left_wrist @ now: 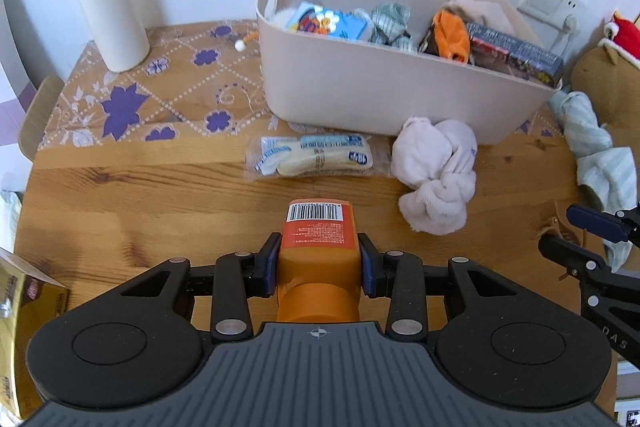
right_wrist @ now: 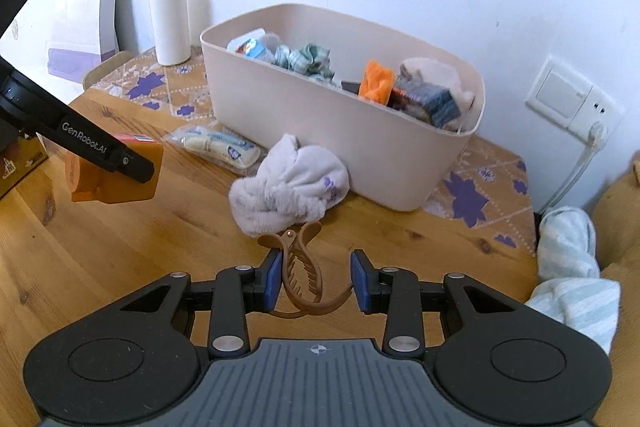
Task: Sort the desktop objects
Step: 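Lift bottle and hair clip over the basket and release them inside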
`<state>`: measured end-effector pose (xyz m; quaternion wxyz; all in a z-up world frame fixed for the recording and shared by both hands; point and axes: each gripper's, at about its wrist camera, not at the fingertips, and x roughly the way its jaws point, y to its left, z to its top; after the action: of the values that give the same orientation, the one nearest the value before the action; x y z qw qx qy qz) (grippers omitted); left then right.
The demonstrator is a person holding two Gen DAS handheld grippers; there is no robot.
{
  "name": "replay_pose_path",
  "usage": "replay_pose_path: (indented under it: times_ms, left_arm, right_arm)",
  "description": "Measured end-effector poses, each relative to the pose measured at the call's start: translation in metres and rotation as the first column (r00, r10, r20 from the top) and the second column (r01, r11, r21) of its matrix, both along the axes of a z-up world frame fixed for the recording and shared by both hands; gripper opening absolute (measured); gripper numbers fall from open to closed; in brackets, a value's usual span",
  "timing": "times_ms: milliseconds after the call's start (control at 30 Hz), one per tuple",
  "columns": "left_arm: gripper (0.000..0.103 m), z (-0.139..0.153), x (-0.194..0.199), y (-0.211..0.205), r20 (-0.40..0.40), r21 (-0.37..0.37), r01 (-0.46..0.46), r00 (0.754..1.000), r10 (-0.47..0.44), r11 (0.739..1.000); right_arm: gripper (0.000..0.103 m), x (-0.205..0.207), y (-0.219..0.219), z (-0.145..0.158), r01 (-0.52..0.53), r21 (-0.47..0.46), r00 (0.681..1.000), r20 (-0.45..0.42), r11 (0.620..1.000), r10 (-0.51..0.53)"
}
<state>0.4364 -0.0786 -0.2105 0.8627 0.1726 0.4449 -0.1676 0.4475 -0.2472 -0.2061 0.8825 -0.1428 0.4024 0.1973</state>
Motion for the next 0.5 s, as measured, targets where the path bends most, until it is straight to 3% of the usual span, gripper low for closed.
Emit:
replay_pose_path:
  times_ms: [500]
  left_arm:
    - [0.039,0.087,0.022,-0.013,0.176,-0.041,0.061,0.983,-0.053,0.997]
  right_arm:
    - [0.034,0.021,0.000,0.070,0.023,0.033,0.987,0.156,0.999,-0.028]
